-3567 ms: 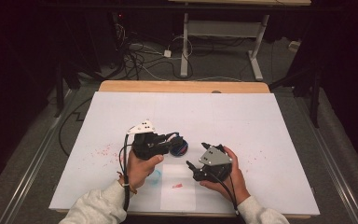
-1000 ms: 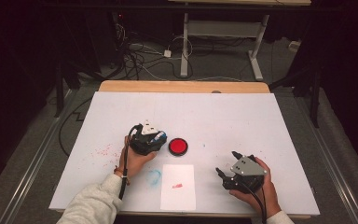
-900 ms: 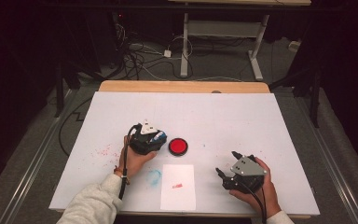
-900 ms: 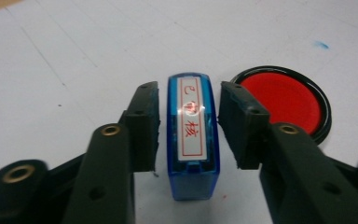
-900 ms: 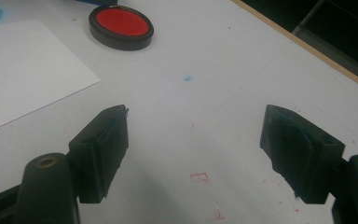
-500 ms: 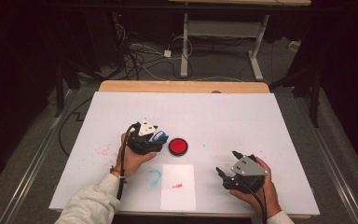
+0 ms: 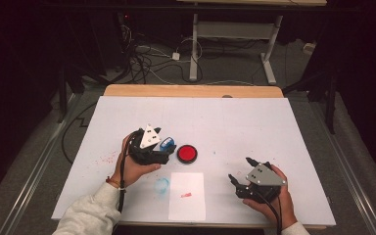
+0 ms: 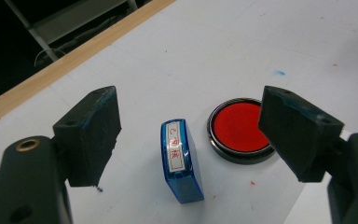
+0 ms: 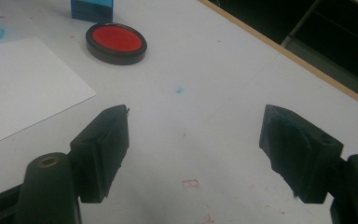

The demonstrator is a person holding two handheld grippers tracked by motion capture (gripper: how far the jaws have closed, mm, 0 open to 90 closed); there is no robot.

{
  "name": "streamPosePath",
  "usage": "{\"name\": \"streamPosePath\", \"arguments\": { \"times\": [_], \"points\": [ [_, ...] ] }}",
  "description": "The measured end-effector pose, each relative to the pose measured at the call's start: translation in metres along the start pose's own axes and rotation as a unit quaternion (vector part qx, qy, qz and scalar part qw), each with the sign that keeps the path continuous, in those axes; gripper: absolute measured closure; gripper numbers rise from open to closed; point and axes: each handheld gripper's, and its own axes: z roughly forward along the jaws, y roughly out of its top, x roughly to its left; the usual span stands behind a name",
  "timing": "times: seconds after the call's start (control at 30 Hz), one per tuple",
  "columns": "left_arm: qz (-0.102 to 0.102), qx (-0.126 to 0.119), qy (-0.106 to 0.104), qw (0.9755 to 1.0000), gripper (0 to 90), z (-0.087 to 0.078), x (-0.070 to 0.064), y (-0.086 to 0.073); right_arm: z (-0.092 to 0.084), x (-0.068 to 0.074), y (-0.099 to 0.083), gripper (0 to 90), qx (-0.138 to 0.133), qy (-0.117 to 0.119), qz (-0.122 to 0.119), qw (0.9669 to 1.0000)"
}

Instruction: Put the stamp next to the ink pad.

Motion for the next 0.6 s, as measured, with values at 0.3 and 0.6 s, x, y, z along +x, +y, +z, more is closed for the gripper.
{"name": "streamPosePath", "arguments": {
  "times": [0.3,0.6],
  "points": [
    [0.023,-0.007,0.003,0.9997,18.1,-0.019,-0.005,-0.003,-0.007,0.001,0.002,24.7,-0.010,-0.003,0.000,0.9999],
    [0.046,-0.020,0.004,0.9987,18.1,-0.036,-0.012,-0.011,-0.015,-0.003,-0.002,24.9,-0.010,-0.010,0.010,0.9998]
  ]
}}
